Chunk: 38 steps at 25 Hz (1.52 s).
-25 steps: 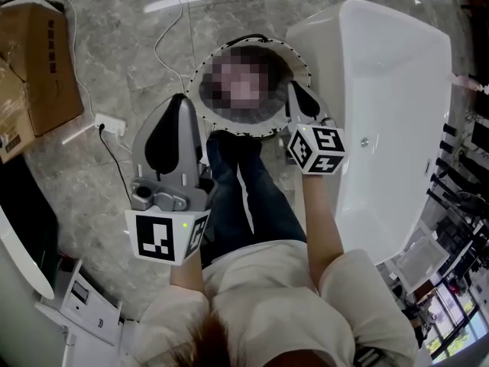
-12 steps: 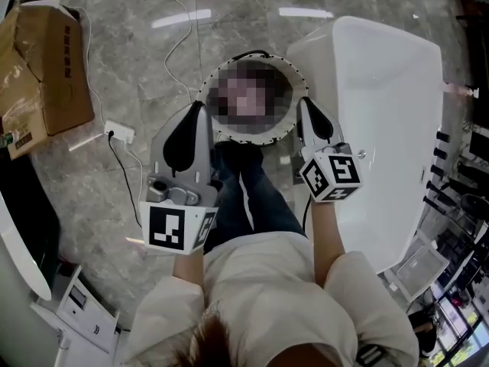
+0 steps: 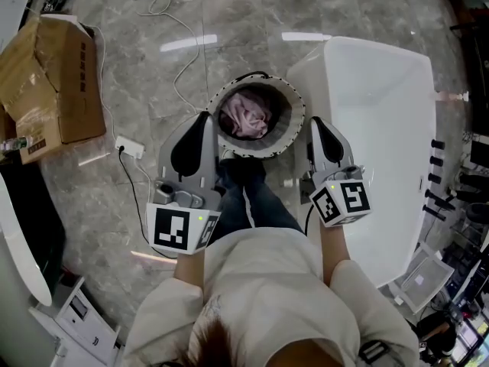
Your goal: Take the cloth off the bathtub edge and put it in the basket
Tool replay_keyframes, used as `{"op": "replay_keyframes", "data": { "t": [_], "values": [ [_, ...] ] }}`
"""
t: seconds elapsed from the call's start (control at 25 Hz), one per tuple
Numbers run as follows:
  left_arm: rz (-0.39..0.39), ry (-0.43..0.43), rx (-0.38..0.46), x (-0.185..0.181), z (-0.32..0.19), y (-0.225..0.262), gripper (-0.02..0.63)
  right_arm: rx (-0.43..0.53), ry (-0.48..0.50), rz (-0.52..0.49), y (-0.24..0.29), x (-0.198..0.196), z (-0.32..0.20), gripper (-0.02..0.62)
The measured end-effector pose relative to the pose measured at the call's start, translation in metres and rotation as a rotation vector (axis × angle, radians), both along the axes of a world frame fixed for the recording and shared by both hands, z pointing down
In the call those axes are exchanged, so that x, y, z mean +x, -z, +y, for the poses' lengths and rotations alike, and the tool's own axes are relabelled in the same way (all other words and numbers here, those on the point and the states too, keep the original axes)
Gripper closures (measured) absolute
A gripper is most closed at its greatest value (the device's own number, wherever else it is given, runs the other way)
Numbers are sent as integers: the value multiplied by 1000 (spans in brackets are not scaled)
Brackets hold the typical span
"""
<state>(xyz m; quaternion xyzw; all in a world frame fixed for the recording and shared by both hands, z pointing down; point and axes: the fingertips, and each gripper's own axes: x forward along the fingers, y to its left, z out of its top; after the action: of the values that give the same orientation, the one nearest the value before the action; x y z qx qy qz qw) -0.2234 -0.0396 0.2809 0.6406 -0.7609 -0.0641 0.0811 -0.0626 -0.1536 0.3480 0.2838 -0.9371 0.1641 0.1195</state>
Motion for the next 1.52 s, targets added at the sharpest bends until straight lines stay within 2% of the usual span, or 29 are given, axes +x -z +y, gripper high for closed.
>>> {"op": "replay_keyframes", "data": {
  "t": [0.4,0.64,0.76,1.2,1.52],
  "values": [
    [-12,-45,49,17,6,59,593,21,61,-4,52,8,19,597],
    [-103,-52,85,12,13,94,593,80,68,-42,101,7,20,596],
    [-105,-44,87,9,24,103,594,97,69,-64,117,8,29,596],
    [-90,-9,144,-4,54,138,594,96,81,-78,137,14,60,595],
    [-90,-55,145,7,66,144,593,74,73,-91,136,14,77,595]
  ]
}}
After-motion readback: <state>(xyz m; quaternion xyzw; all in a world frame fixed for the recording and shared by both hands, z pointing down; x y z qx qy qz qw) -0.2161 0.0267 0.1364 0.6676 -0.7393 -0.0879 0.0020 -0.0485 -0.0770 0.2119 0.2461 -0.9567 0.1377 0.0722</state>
